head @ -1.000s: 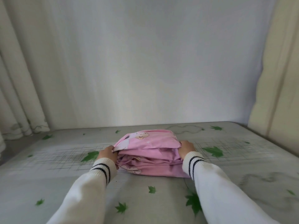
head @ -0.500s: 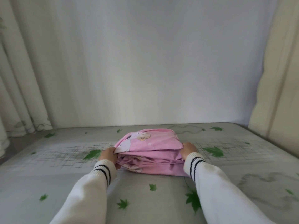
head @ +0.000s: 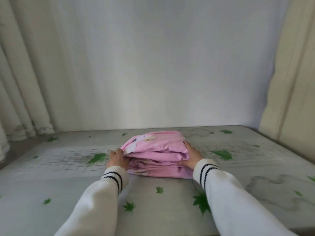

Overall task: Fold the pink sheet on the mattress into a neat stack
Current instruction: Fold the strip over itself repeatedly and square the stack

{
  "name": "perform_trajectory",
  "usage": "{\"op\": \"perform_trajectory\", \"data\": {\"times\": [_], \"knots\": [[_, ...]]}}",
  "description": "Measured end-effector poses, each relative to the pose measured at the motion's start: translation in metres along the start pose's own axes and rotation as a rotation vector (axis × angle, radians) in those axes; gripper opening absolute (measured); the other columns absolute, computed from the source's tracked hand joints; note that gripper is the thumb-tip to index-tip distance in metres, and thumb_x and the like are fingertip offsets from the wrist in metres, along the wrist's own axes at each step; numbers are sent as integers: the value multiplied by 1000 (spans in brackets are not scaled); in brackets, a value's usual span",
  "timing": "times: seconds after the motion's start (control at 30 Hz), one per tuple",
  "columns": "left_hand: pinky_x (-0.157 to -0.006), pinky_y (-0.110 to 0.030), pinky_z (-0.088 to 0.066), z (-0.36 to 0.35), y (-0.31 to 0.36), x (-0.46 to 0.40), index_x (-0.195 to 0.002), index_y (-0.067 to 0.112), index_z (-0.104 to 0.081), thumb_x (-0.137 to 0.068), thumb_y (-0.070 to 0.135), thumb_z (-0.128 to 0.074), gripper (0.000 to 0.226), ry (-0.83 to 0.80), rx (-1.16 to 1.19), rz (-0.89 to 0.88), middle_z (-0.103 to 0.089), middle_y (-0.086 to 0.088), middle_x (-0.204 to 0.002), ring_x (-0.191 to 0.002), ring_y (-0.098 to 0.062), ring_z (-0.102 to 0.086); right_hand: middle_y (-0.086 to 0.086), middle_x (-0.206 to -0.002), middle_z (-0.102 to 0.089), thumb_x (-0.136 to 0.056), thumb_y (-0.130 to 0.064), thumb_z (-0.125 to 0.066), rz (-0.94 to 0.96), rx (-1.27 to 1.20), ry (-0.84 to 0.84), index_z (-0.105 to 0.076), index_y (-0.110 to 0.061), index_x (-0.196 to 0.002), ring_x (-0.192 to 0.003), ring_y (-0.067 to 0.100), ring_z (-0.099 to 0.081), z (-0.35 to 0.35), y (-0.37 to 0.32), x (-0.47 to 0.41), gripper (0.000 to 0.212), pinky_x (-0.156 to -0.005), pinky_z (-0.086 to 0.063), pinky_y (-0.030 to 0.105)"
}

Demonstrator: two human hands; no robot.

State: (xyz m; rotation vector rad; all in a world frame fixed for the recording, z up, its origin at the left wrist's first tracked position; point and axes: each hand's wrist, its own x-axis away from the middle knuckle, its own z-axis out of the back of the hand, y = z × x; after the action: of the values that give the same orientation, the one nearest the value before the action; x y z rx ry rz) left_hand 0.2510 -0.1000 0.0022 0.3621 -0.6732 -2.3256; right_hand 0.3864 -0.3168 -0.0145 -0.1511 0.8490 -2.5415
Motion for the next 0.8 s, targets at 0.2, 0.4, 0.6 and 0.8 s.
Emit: {"op": "perform_trajectory", "data": {"times": [0.2,0.4,0.6,0.8], "knots": [[-86,-43,-45,-2,4,-1,-121,3,-43,-92,-1,-37,30,119,-77,-58,-42,-22,-122,-101,-42,-58,13,-136,-54,-98,-12,-39,-56,122,209,-35,-17,-143,-119,27,-56,2,-6,10,45,-99,-43,32],[-83,-42,-45,-3,9,0,-118,4,-48,-89,-6,-37,32,175,11,-82,-43,-22,-120,-96,-42,-57,15,-122,-64,-95,-10,-44,-125,12,287,-53,-16,-131,-109,29,-62,0,-4,5,37,-93,-48,33],[-82,-51,-55,-10,-7,-9,-103,12,-35,-78,23,-68,43,-24,539,172,-53,-22,-110,-95,-40,-62,9,-120,-63,-91,-19,-56,-125,-144,183,-55,-10,-124,-108,25,-60,8,-1,13,35,-85,-43,23],[-40,-33,-55,-17,-10,-5,-109,18,-27,-72,14,-78,63,-156,695,184,-49,-12,-104,-68,-30,-59,18,-113,-65,-87,-21,-60,-282,-301,155,-59,-1,-112,-95,26,-63,-1,6,10,33,-83,-50,30]]}}
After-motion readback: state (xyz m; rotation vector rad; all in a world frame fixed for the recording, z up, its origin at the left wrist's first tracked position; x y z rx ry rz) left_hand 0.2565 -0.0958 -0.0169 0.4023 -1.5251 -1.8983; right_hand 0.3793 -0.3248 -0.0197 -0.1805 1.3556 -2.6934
